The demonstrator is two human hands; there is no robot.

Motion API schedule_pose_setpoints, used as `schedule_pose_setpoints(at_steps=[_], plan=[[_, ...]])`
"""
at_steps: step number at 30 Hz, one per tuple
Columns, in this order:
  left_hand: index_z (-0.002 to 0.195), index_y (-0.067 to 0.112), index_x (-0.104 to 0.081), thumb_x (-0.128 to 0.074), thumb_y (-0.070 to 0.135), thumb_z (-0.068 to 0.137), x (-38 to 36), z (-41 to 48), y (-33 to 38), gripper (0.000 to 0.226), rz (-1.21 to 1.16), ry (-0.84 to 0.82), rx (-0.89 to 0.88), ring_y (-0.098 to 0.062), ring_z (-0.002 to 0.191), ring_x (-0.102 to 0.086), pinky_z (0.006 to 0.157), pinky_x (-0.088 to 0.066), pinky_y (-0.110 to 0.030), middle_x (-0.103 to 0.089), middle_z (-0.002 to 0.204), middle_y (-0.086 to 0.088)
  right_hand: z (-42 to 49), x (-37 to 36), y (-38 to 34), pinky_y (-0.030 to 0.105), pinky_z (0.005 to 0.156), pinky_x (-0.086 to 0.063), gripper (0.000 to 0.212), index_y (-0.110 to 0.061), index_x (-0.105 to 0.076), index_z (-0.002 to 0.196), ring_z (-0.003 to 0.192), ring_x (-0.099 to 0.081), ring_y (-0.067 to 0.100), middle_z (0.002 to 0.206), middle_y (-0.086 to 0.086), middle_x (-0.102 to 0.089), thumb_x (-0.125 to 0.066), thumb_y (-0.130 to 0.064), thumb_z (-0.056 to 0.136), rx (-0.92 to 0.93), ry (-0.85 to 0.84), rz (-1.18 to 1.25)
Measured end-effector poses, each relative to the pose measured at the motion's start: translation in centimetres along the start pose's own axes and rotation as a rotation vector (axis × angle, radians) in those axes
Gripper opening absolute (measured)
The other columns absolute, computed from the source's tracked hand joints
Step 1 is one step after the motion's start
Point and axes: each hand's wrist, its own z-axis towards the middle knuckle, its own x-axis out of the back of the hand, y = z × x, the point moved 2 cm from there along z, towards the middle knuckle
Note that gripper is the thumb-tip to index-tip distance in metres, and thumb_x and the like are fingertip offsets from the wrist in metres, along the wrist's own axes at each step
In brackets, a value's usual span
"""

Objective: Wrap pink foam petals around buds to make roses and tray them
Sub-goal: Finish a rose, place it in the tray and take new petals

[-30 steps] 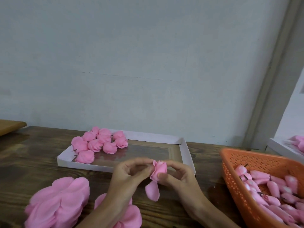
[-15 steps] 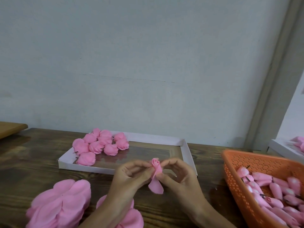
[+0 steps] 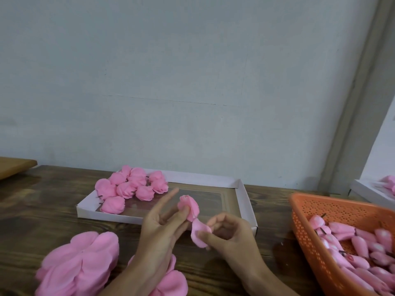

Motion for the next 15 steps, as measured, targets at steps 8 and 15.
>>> schedule_pose_setpoints(at_steps=[8,15], plan=[[0.101,0.005,-0.078,-0.080,0.020,0.080,-0.9,-0.6,-0.3,0.026,0.065,-0.067,-0.058,-0.036,0.097,-0.075,0.083,-0.064,-0.039,-0.077,0.107,-0.021,-0.9,-0.5,-0.9,0.026,0.070,-0.060,0.020,-0.027,-0.081,0.081,0.077,-0.075,0.017,0.086,0.002,-0.078,-0.086,-0.007,0.083,0.267,0.136,-0.120],[0.099,0.011,-0.075,-0.084,0.012,0.081,-1.2,-0.7,-0.4,0.020,0.114,-0.100,-0.064,-0.039,0.110,-0.074,0.090,-0.063,-0.038,-0.076,0.119,-0.018,-1.1,-0.8,-1.2,0.034,0.075,-0.065,0.036,-0.031,-0.078,0.097,0.086,-0.077,0.020,0.091,0.003,-0.080,-0.090,-0.002,0.078,0.302,0.154,-0.026]])
